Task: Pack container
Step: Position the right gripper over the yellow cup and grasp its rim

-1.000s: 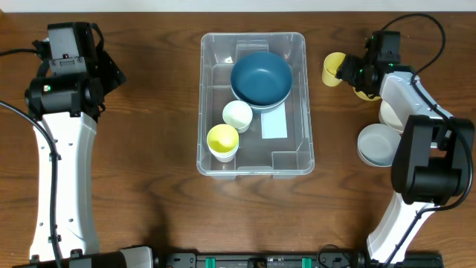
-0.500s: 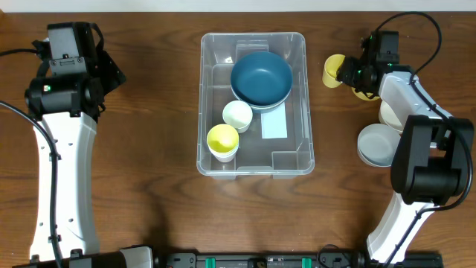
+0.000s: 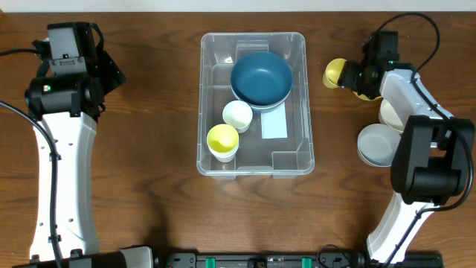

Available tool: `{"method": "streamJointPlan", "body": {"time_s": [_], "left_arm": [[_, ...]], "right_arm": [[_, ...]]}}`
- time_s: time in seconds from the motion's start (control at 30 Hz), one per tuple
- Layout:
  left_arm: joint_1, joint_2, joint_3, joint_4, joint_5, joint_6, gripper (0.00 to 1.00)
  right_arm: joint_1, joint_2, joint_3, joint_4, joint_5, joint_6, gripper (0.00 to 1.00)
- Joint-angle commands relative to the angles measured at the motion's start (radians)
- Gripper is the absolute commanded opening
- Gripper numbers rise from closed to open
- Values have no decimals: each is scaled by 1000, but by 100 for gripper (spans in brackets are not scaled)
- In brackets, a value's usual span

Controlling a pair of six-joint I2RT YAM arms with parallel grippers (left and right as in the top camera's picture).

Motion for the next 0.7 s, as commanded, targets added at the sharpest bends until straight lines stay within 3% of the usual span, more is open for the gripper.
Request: {"method": "streamJointPlan", "body": {"time_s": [0.0,0.4,0.67], "left_arm": [[4,-2,17,-3,-21,-5,98],[4,-2,17,-3,-21,-5,98],[4,-2,17,-3,-21,-5,98]], "right_arm": [[6,1,80,-28,26,-46,68],[23,3,189,-97,26,-53,73],[58,3,189,-71,23,-220,71]]}}
